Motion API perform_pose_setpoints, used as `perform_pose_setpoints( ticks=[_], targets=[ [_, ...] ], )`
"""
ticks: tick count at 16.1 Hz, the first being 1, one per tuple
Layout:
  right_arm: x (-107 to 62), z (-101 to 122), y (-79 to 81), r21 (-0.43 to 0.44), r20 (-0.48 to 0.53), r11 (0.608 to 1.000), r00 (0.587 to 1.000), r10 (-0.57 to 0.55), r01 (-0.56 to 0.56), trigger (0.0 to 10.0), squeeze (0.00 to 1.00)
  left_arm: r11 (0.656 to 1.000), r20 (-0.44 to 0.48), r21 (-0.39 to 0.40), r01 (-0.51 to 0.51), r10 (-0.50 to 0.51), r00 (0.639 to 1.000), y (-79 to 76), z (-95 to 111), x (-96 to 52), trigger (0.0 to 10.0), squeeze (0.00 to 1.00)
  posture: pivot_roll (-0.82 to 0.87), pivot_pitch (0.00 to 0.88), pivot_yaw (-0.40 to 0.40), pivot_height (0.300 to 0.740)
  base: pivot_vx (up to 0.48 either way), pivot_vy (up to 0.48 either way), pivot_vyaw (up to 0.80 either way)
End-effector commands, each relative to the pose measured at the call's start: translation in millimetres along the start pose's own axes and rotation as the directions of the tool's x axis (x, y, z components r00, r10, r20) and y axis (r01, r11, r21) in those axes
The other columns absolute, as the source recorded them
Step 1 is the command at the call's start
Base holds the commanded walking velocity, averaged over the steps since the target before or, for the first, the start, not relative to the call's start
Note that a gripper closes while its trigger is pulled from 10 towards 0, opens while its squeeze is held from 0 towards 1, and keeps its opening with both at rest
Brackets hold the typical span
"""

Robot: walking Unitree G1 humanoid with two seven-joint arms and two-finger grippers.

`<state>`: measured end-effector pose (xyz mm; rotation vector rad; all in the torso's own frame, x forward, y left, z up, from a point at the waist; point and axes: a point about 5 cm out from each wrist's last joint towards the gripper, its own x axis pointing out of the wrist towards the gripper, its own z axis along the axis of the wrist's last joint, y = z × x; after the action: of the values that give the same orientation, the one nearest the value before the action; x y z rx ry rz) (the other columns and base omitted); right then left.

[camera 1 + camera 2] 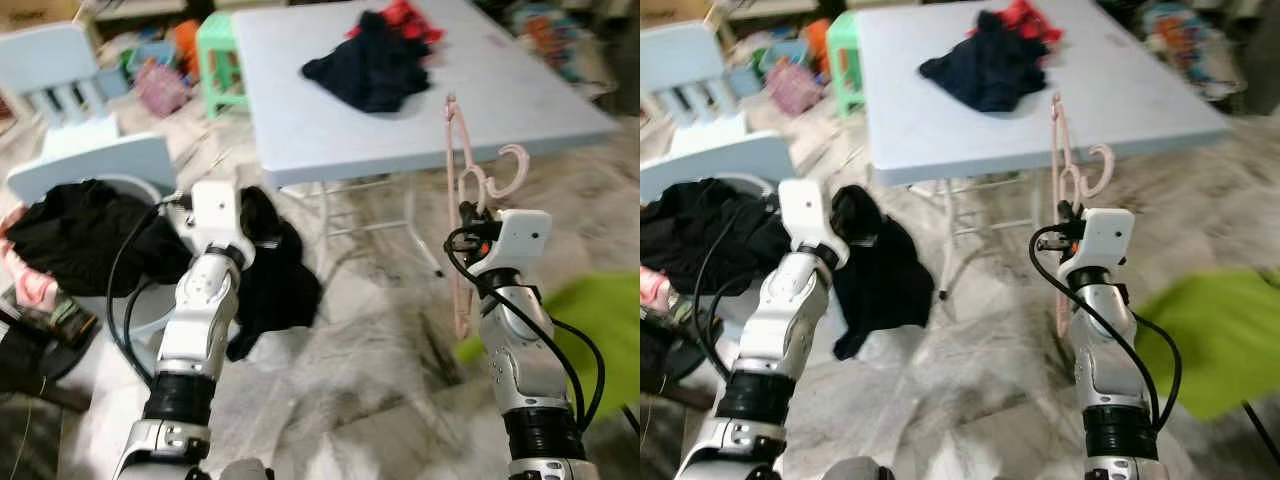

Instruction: Hang hanger

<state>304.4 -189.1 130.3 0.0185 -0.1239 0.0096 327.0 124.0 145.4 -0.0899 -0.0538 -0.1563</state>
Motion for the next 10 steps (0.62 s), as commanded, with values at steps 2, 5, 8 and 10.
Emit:
perform_pose_setpoints(
  ticks=[2, 5, 8, 10],
  targets=[
    [-0.5, 4, -2.6, -0.016, 0.02, 1.0, 1.0, -0.007, 0.007, 10.0, 0.0, 1.0, 0.086, -0.012, 0.022, -0.021, 0.996, -3.9, 26, 5.7, 10.0, 0.0, -0.01, 0.019, 0.001, 0.74, 0.48, 0.0, 0.0],
    [1.1, 3, -4.8, -0.062, 0.012, 0.997, 0.999, -0.04, 0.041, 10.0, 0.0, 0.999, 0.161, -0.014, 0.048, -0.045, 0.986, -10.3, 52, 12.3, 10.0, 0.0, 0.0, 0.015, 0.001, 0.74, 0.48, 0.0, 0.0],
    [1.5, 2, -2.6, -0.081, 0.013, 0.996, 1.0, -0.028, 0.029, 10.0, 0.0, 0.999, 0.187, -0.02, 0.044, -0.04, 0.982, -9.3, 63, 16.0, 10.0, 0.0, 0.0, 0.015, 0.001, 0.74, 0.48, 0.0, 0.0],
    [1.8, 1, -1.9, -0.142, 0.018, 0.989, 0.999, -0.029, 0.031, 10.0, 0.0, 0.999, 0.208, -0.018, 0.042, -0.037, 0.977, -8.3, 70, 18.5, 10.0, 0.0, 0.0, 0.015, 0.001, 0.74, 0.48, 0.0, 0.0]
  ],
)
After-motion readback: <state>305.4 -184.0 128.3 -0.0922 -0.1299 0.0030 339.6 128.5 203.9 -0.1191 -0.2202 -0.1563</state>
